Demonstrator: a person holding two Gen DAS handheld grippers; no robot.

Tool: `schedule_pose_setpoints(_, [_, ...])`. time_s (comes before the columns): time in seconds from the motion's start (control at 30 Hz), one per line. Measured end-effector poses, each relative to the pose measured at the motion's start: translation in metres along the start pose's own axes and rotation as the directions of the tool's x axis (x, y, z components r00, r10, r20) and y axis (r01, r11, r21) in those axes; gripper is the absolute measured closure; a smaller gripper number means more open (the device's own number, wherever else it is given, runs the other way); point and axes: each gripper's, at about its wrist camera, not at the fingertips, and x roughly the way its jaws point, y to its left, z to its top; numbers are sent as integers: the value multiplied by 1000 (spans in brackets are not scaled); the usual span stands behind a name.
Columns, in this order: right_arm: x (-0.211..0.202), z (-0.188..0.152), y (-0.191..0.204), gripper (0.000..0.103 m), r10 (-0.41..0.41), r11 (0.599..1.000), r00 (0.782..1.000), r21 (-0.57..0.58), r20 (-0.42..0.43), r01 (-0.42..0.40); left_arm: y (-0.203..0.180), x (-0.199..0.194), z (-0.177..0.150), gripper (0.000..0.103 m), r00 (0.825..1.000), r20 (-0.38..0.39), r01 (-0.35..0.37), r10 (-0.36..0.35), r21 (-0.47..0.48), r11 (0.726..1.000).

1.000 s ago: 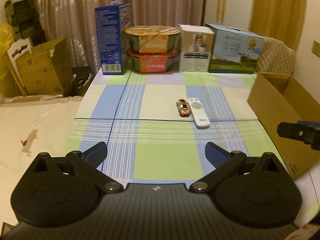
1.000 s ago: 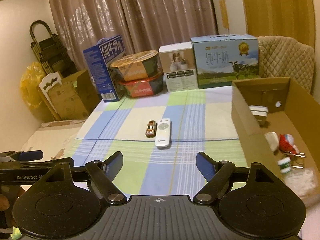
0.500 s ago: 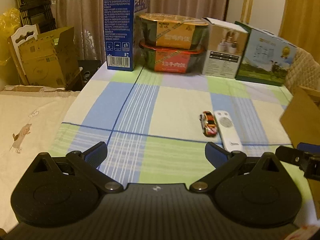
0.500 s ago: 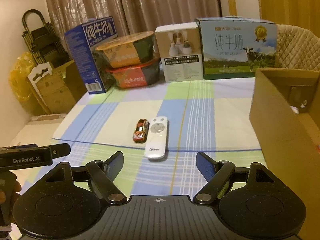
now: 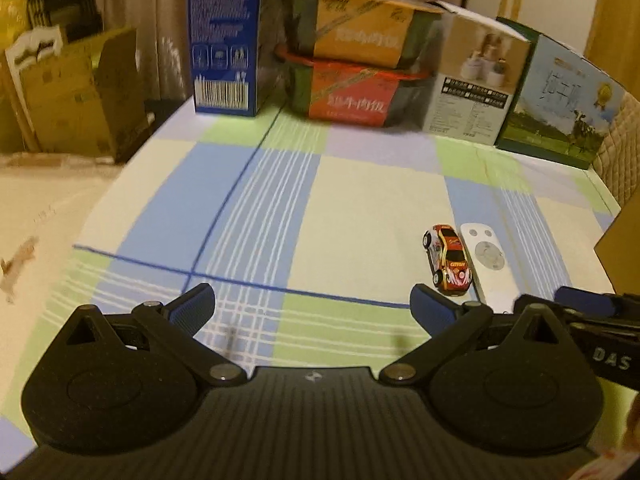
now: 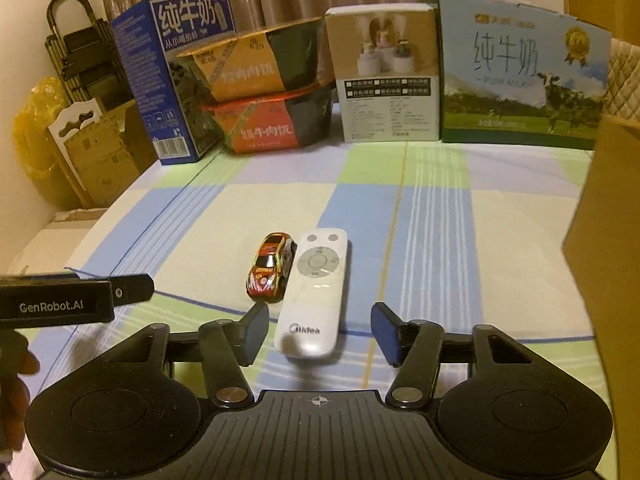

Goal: Organize rigid objects
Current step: 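Move both open tools back over the toy car and white remote, then grasp the white remote with the right tool while the left tool grasps the orange toy car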

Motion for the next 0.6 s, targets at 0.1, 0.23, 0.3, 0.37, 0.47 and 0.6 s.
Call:
schedule_pose_setpoints(0.1, [13, 3, 5, 51, 12, 1000, 1000, -6, -9, -12, -2, -2, 0, 1, 1000, 5, 13, -13, 28, 1000])
schedule_pose_setpoints(0.23, [31, 2, 15, 53, -32, 997, 999, -74, -28, 30, 0, -2, 1, 1, 1000, 13, 15, -16, 27, 1000])
schedule_pose_setpoints(0.3, [37, 1, 12, 56, -41, 998, 999, -52, -34, 39, -1, -1, 1, 1, 1000, 10, 11, -11, 30, 999])
schedule_pose_setpoints(0.37, [41, 1, 9, 59, -42, 998, 999, -38, -24, 41, -1, 0, 2, 1, 1000, 8, 15, -16, 31, 999])
schedule_pose_setpoints(0.47, [45, 4, 9, 61, -47, 998, 999, -53, -12, 46, -1, 1, 3, 1, 1000, 6, 22, -22, 33, 999])
schedule_pose_setpoints(0.6, [50, 8, 10, 65, -55, 997, 998, -55, -3, 55, -2, 1, 2, 1, 999, 4, 32, -33, 39, 999])
